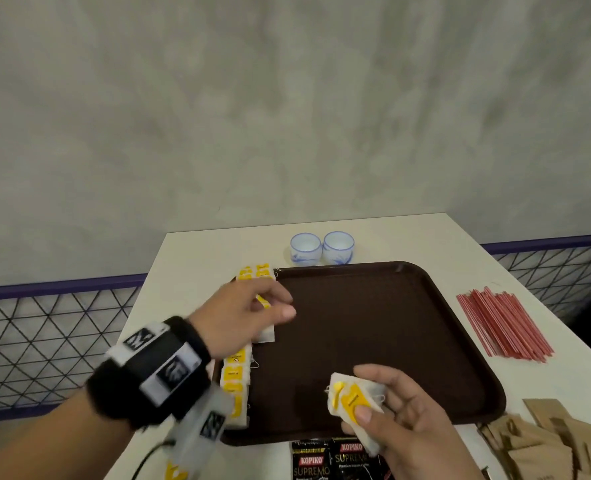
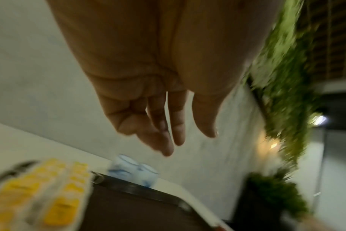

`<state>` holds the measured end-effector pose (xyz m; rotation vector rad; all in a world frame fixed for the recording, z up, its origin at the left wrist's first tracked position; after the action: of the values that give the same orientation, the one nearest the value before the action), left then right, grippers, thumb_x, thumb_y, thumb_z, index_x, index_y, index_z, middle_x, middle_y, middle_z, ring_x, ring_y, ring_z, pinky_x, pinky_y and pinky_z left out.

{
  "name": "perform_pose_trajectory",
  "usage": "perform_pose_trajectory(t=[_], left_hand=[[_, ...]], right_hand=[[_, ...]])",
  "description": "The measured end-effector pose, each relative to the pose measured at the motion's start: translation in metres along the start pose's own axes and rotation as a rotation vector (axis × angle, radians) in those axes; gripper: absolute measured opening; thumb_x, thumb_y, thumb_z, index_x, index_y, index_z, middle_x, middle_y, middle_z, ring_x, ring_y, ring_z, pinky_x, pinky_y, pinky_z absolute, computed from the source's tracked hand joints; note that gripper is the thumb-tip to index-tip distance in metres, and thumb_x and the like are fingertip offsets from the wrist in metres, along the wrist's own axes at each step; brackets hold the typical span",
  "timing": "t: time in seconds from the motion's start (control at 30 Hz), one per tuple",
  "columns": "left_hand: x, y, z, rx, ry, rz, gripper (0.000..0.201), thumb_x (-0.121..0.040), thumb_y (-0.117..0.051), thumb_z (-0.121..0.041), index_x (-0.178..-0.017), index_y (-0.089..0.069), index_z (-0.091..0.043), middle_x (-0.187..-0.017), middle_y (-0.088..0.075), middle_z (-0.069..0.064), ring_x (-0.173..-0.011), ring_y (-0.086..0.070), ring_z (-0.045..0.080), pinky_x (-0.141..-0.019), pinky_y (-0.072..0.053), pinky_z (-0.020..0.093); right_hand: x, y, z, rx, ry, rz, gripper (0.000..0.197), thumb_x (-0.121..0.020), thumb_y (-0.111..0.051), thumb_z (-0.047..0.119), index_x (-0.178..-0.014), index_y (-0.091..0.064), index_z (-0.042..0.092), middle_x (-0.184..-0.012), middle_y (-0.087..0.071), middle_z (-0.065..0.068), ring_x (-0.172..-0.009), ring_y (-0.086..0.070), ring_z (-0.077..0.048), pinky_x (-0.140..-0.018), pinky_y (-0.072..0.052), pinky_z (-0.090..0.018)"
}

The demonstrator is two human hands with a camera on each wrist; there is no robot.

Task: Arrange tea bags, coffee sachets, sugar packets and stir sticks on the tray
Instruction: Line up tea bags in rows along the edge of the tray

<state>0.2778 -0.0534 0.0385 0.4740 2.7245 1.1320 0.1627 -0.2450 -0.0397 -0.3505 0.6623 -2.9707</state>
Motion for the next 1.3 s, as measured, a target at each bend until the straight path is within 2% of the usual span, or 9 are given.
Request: perform_pose_trajectory(t=[0.1, 0.17, 0.33, 0.5, 0.73, 0.87, 1.07, 1.2, 1.3], left_hand=[[0.046, -0.027, -0.030, 0.330, 0.016, 0.209, 0.033, -0.076, -0.069, -0.043, -0.102, -0.067, -0.023, -0.089, -0.067, -0.004, -0.068, -0.054, 0.001, -0.063, -0.050, 0.020], [0.063, -0.039, -0.036, 0.445, 0.044, 0.245, 0.026, -0.079, -0.073, -0.032, -0.100, -0.068, -0.018, -0.083, -0.068, 0.003, -0.067, -0.059, 0.008, -0.060, -0.054, 0.025], [0.076, -0.034, -0.022, 0.550, 0.059, 0.169, 0.008, -0.079, -0.074, -0.015, -0.087, -0.073, -0.015, -0.070, -0.066, 0.005, -0.060, -0.060, 0.011, -0.053, -0.051, 0.023], [0.081, -0.023, -0.011, 0.592, 0.064, 0.143, 0.027, -0.064, -0.079, -0.033, -0.083, -0.075, -0.014, -0.070, -0.066, 0.017, -0.060, -0.059, 0.018, -0.052, -0.048, 0.025], [0.084, -0.017, -0.014, 0.550, 0.043, 0.129, 0.014, -0.075, -0.068, -0.033, -0.079, -0.067, -0.020, -0.076, -0.062, 0.002, -0.067, -0.061, 0.010, -0.057, -0.052, 0.025], [0.084, -0.024, -0.014, 0.746, 0.120, 0.096, 0.007, -0.090, -0.060, -0.010, -0.090, -0.055, -0.005, -0.073, -0.064, 0.013, -0.064, -0.066, 0.024, -0.051, -0.054, 0.028], [0.078, -0.015, -0.013, 0.626, 0.064, 0.017, 0.023, -0.079, -0.068, 0.004, -0.098, -0.059, -0.006, -0.074, -0.066, 0.012, -0.062, -0.062, 0.015, -0.051, -0.050, 0.025], [0.053, 0.004, 0.007, 0.149, 0.032, -0.078, 0.018, -0.077, -0.074, -0.011, -0.086, -0.064, -0.022, -0.076, -0.065, 0.001, -0.063, -0.049, 0.005, -0.063, -0.046, 0.022], [0.026, 0.001, 0.031, -0.074, 0.096, 0.009, 0.015, -0.080, -0.072, -0.019, -0.083, -0.060, -0.028, -0.072, -0.052, -0.011, -0.067, -0.047, 0.005, -0.064, -0.037, 0.015]], right_hand=[[-0.004, -0.020, 0.006, -0.006, 0.066, 0.064, 0.097, -0.018, -0.098, 0.027, -0.105, -0.064, 0.002, -0.095, -0.070, -0.027, -0.079, -0.071, -0.034, -0.059, -0.058, -0.034], [-0.003, -0.033, 0.008, 0.027, 0.108, 0.096, 0.093, -0.026, -0.099, 0.027, -0.109, -0.062, 0.005, -0.097, -0.070, -0.024, -0.082, -0.071, -0.033, -0.062, -0.058, -0.035], [0.003, -0.044, 0.007, 0.137, 0.119, 0.085, 0.056, -0.057, -0.076, -0.003, -0.110, -0.062, 0.010, -0.094, -0.070, -0.014, -0.083, -0.072, -0.031, -0.062, -0.058, -0.035], [0.006, -0.046, 0.004, 0.229, 0.108, 0.084, 0.050, -0.059, -0.075, 0.002, -0.107, -0.063, 0.009, -0.096, -0.073, -0.012, -0.082, -0.072, -0.033, -0.061, -0.057, -0.033], [0.009, -0.047, 0.002, 0.203, 0.103, 0.089, 0.057, -0.054, -0.091, 0.017, -0.105, -0.066, 0.008, -0.095, -0.072, -0.019, -0.078, -0.071, -0.036, -0.060, -0.058, -0.034], [0.009, -0.041, 0.003, 0.179, 0.104, 0.064, 0.035, -0.075, -0.065, -0.016, -0.105, -0.063, 0.002, -0.087, -0.072, -0.022, -0.071, -0.070, -0.033, -0.057, -0.056, -0.032], [0.007, -0.039, 0.002, 0.146, 0.100, 0.027, 0.046, -0.059, -0.083, 0.005, -0.101, -0.067, 0.003, -0.086, -0.071, -0.025, -0.071, -0.070, -0.034, -0.057, -0.056, -0.031], [0.009, -0.028, 0.001, 0.149, 0.058, 0.014, 0.032, -0.075, -0.065, -0.017, -0.103, -0.063, -0.002, -0.082, -0.070, -0.027, -0.062, -0.069, -0.029, -0.050, -0.053, -0.026], [0.009, -0.025, -0.004, 0.146, 0.050, 0.040, 0.069, -0.045, -0.094, 0.017, -0.103, -0.063, -0.003, -0.082, -0.069, -0.031, -0.061, -0.068, -0.032, -0.052, -0.054, -0.027]])
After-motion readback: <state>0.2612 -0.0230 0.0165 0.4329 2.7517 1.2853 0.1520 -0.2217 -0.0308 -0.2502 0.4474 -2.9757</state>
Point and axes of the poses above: each hand's wrist, its own x-axis away from the middle knuckle, its own y-axis out of the back of the hand, z = x × y, the point moved 6 cm from there along -x, towards the middle knuckle
